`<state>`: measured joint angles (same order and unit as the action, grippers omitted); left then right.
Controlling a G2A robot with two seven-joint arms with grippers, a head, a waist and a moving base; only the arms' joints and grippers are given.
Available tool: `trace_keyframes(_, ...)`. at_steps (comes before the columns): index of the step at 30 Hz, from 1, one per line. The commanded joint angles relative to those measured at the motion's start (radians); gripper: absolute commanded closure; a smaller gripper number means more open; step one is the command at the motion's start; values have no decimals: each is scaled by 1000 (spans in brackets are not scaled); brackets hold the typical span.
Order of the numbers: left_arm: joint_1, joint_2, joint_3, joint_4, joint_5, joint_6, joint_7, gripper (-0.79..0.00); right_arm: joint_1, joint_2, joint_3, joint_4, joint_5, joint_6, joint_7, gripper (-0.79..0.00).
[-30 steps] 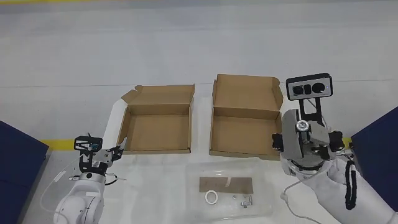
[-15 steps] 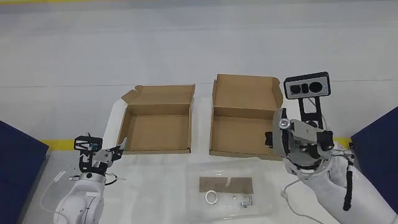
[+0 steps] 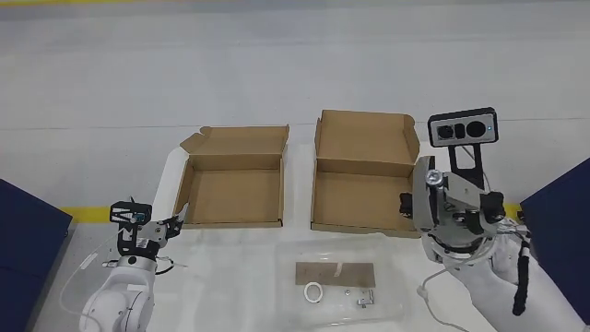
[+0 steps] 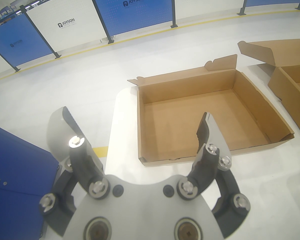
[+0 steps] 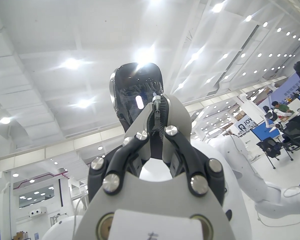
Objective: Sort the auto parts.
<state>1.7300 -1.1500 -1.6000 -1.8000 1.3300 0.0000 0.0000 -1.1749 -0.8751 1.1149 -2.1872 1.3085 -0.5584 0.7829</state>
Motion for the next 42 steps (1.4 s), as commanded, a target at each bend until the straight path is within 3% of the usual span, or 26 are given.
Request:
trace_keyframes(1,0,0,0,0,0,0,0,-785,-1,-1,1,-1,4,0,3,0)
trace_keyframes(21,0,0,0,0,0,0,0,-785,-7,-4,10,-5,-6,11,-14,0)
trace_keyframes(31,0,0,0,0,0,0,0,-785,-121,10,199,11,-201,113,25,0)
trace_keyframes(42,0,0,0,0,0,0,0,-785,-440,34,535,27,-493,189,98,0)
